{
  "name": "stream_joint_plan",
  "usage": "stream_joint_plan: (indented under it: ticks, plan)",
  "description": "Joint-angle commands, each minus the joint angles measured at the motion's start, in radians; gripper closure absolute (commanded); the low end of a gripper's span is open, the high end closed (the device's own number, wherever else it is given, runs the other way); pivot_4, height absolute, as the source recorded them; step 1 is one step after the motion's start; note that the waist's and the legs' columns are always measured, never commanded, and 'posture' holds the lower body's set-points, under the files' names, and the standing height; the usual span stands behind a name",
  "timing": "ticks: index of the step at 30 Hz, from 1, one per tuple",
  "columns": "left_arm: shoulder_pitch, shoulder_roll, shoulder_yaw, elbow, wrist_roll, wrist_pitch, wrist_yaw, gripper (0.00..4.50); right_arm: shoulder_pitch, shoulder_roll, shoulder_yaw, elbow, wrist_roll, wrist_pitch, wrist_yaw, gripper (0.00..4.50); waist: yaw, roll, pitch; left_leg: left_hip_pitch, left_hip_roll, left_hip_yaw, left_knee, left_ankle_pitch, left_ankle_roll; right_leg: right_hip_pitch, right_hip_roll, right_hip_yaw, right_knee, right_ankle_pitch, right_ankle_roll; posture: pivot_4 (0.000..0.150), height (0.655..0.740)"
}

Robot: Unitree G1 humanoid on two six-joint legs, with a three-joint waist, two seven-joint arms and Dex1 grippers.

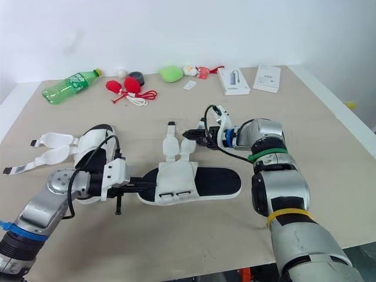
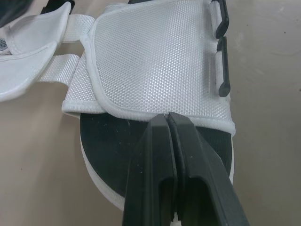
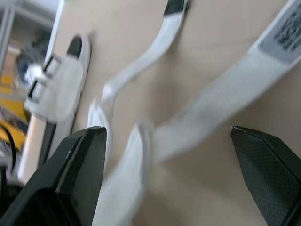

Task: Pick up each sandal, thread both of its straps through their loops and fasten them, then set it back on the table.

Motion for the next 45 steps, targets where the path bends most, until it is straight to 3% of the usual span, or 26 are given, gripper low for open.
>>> stream_joint_plan:
  ticks: [1,8,12,13,14,17,22,26,32,39,45]
  plan:
    - [0.004,-0.007,0.006,-0.047,-0.002,-0.011,0.011,4.40,-0.043,0.027,-0.059,0.060,-0.010,-0.063,-0.055,0.00,0.000,0.000,0.000,0.000,0.000,0.000,0.000,0.000,0.000,0.000,0.000,0.000,0.000,0.000,0.000,0.150,0.7400]
    - [0.006,-0.015,0.008,-0.057,-0.003,-0.006,0.024,4.40,-0.048,0.065,-0.120,0.122,-0.041,-0.175,-0.157,0.00,0.000,0.000,0.000,0.000,0.000,0.000,0.000,0.000,0.000,0.000,0.000,0.000,0.000,0.000,0.000,0.150,0.7400]
    - [0.007,-0.014,0.010,-0.060,-0.003,-0.003,0.027,4.50,-0.052,0.071,-0.142,0.137,-0.052,-0.203,-0.169,1.88,0.000,0.000,0.000,0.000,0.000,0.000,0.000,0.000,0.000,0.000,0.000,0.001,0.000,0.001,0.001,0.150,0.7400]
    - [0.008,-0.014,0.010,-0.060,-0.004,-0.002,0.028,4.50,-0.055,0.071,-0.147,0.139,-0.055,-0.207,-0.172,2.15,0.000,0.000,0.000,0.000,0.000,0.001,0.000,0.000,0.000,0.000,0.000,0.001,0.000,0.001,0.001,0.150,0.7400]
    - [0.008,-0.014,0.010,-0.061,-0.004,-0.001,0.028,4.50,-0.057,0.072,-0.143,0.138,-0.066,-0.224,-0.160,2.89,0.000,0.000,0.000,0.000,0.000,0.001,0.000,0.000,0.000,0.000,0.000,0.001,0.000,0.001,0.001,0.150,0.7400]
    - [0.011,-0.014,0.011,-0.063,-0.006,0.003,0.030,4.50,-0.064,0.069,-0.124,0.129,-0.099,-0.277,-0.103,4.41,0.000,0.000,0.000,0.000,0.000,0.001,-0.001,0.000,0.000,-0.001,0.000,0.001,0.000,0.001,0.001,0.150,0.7400]
    - [0.015,-0.013,0.012,-0.065,-0.007,0.006,0.031,4.50,-0.058,0.070,-0.008,0.068,-0.204,-0.455,0.140,4.47,-0.001,0.000,0.000,0.000,0.000,0.001,-0.001,0.000,0.000,-0.002,0.000,0.001,0.000,0.001,0.001,0.150,0.7400]
    - [0.012,-0.015,0.017,-0.056,-0.004,0.009,0.039,4.50,-0.001,0.077,0.081,-0.080,-0.250,-0.701,0.348,4.47,0.000,0.000,0.000,-0.001,0.001,0.002,-0.001,0.000,0.000,-0.002,0.001,0.002,0.000,0.001,0.001,0.150,0.7400]
    - [-0.001,-0.012,0.020,-0.049,-0.010,0.084,0.065,4.50,0.202,0.095,0.054,-0.435,-0.171,-1.142,0.481,4.47,0.001,0.000,0.000,-0.001,0.002,0.001,-0.002,0.000,0.000,-0.002,0.002,0.001,-0.001,0.001,0.001,0.150,0.7400]
    - [0.013,0.009,0.029,-0.050,-0.020,0.100,0.048,4.50,0.371,0.043,0.124,-0.627,-0.163,-1.490,0.626,4.47,0.002,0.000,0.000,0.001,0.002,0.002,-0.001,0.000,0.000,-0.001,0.001,0.001,-0.001,0.001,0.001,0.150,0.7400]
    - [0.011,0.016,0.019,-0.042,-0.007,0.092,0.045,4.50,0.416,0.020,0.186,-0.651,-0.123,-1.823,0.745,4.47,0.001,0.000,0.000,0.003,0.004,0.003,-0.001,0.001,0.000,0.000,0.003,0.002,0.000,0.002,-0.001,0.150,0.7400]
